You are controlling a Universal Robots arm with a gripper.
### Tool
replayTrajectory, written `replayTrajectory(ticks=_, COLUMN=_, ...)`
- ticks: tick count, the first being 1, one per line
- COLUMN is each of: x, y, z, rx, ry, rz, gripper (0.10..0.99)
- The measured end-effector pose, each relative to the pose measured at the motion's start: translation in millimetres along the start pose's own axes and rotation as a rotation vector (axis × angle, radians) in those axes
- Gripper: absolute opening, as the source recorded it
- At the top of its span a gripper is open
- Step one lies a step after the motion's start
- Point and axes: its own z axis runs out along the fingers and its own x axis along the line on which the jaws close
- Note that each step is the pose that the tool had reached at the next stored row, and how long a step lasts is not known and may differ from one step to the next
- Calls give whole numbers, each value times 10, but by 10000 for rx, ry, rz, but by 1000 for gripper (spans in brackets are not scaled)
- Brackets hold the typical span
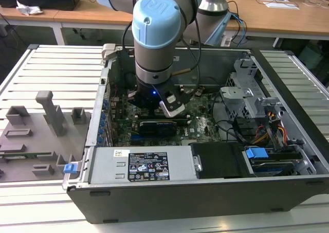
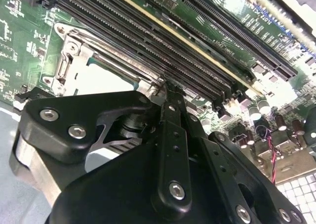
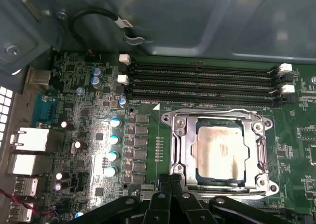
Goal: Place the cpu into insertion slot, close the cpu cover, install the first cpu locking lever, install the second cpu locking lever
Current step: 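Install the second cpu locking lever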
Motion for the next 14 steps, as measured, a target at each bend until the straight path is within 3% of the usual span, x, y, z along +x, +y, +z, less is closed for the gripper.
replayTrajectory(ticks=2, x=17, y=-2, z=10, rx=-67, ry=-2, rz=-2, gripper=106)
replayTrajectory(ticks=9, x=33, y=-6, z=24, rx=-81, ry=-3, rz=0, gripper=106)
replayTrajectory(ticks=14, x=32, y=24, z=-91, rx=-80, ry=-3, rz=0, gripper=106)
